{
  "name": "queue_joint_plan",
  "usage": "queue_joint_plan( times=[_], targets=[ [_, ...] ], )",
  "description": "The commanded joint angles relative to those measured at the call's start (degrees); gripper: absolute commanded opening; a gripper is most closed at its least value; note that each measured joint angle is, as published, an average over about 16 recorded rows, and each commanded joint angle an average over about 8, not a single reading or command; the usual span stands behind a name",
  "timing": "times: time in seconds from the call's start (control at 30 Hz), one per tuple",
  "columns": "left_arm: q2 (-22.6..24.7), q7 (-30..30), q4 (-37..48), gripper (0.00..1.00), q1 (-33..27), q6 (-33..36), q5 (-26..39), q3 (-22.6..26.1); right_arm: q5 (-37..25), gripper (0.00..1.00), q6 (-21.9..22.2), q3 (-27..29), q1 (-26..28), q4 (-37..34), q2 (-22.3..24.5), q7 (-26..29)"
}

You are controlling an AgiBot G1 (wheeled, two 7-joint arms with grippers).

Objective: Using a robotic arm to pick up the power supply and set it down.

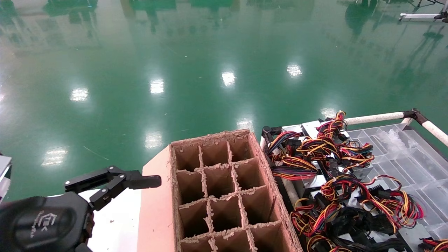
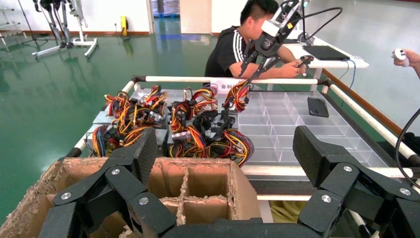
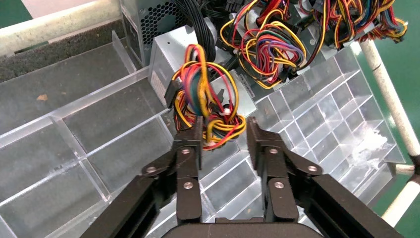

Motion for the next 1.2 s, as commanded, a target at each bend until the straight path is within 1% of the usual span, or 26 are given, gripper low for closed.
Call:
queue_joint_plan(
  times=[0.03,0.1,0.17,0.3,0.4,0.5,0.63,1.2],
  targets=[
    [0.0,0.0,0.0,1.00,0.0,0.0,0.0,0.0,0.0,1.00,-0.2,0.1,0.1,-0.1,0.0,0.0],
    [0.0,0.0,0.0,1.00,0.0,0.0,0.0,0.0,2.9,1.00,-0.9,-0.2,-0.2,-0.1,-0.2,1.6],
    [0.0,0.0,0.0,1.00,0.0,0.0,0.0,0.0,7.2,1.00,-1.5,-0.6,-0.8,-0.2,-0.4,3.9],
    [0.0,0.0,0.0,1.00,0.0,0.0,0.0,0.0,14.2,1.00,-1.7,-1.7,-2.1,-0.5,-0.5,8.2],
    [0.0,0.0,0.0,1.00,0.0,0.0,0.0,0.0,17.1,1.00,-1.7,-2.1,-2.6,-0.9,-0.6,10.1],
    [0.0,0.0,0.0,1.00,0.0,0.0,0.0,0.0,18.6,1.00,-1.5,-2.3,-3.0,-1.0,-1.0,11.3],
    [0.0,0.0,0.0,1.00,0.0,0.0,0.0,0.0,19.2,1.00,-1.3,-1.8,-3.3,0.2,-2.3,12.4],
    [0.0,0.0,0.1,1.00,0.0,0.0,0.0,0.0,19.4,1.00,0.4,2.0,-4.4,9.3,-10.8,19.9]
  ],
)
